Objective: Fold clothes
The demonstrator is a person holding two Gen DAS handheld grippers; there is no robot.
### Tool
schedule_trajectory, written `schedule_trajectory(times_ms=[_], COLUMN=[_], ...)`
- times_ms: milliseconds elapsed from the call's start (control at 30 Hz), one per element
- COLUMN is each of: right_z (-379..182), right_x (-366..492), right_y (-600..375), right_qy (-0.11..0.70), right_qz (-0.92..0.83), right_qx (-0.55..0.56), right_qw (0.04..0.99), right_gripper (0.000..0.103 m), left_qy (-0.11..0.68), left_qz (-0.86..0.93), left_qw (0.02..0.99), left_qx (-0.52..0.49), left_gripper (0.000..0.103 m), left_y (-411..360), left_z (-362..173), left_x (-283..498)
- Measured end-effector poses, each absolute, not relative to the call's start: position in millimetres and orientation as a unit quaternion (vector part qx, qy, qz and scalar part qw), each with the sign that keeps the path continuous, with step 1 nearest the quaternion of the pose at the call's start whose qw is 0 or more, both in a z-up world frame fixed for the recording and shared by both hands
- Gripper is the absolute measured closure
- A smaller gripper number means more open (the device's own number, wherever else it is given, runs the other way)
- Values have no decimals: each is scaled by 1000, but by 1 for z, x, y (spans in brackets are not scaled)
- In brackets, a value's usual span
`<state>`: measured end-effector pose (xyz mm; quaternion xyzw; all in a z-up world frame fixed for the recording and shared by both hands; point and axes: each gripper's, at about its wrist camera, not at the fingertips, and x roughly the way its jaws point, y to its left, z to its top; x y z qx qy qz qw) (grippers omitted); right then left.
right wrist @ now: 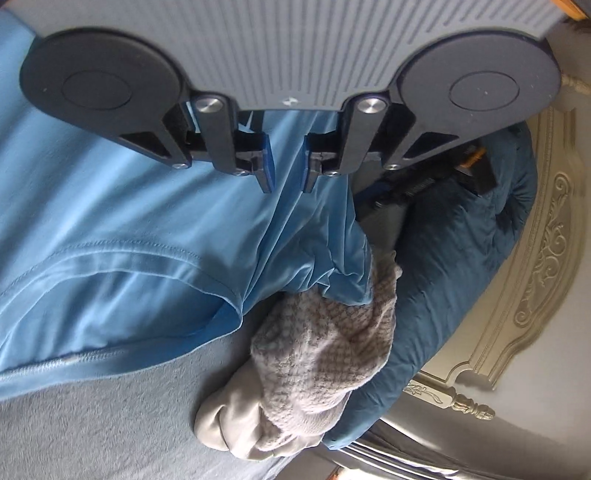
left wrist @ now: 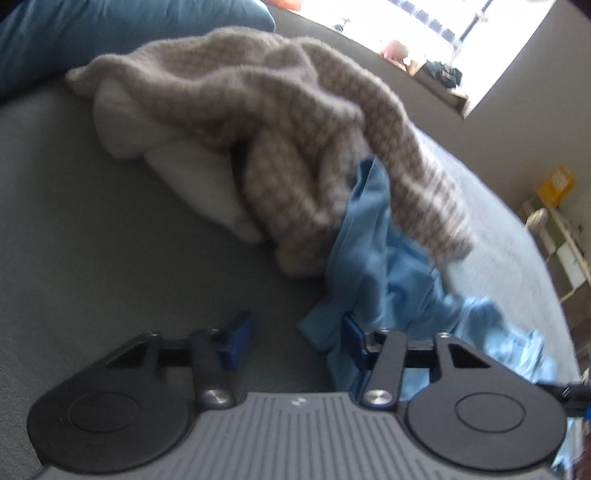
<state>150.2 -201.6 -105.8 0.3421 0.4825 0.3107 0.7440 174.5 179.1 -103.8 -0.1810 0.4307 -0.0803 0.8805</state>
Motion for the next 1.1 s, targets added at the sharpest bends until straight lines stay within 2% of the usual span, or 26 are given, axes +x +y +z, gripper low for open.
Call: schedule_trajectory(times_ms=[400,467,600,833,1100], right_z=[-119,-118,-108,-61,-46], right_x=[149,149,155,178,214], right_y=[-204,-204,-194,-137,-50], right_qy=[497,498,511,511,485], right_qz=[293,288,272,282,310], right_qx=[347,341,305,182,151], right_qw=[739,744,757,792,803], right_gripper=[87,87,87,87,84], left_qy=[411,412,408,378,363], left_qz=[-118,-102,-69,-12,44], left_qw=[895,899,907,914,908], left_qx=[-129,-104,-82,-148,-202], left_gripper=[62,84,98,100,99], left_y=[143,138,135,172,208], left_z=[-108,-110,-105,-93,-101], left_x=[171,170,162,137,111])
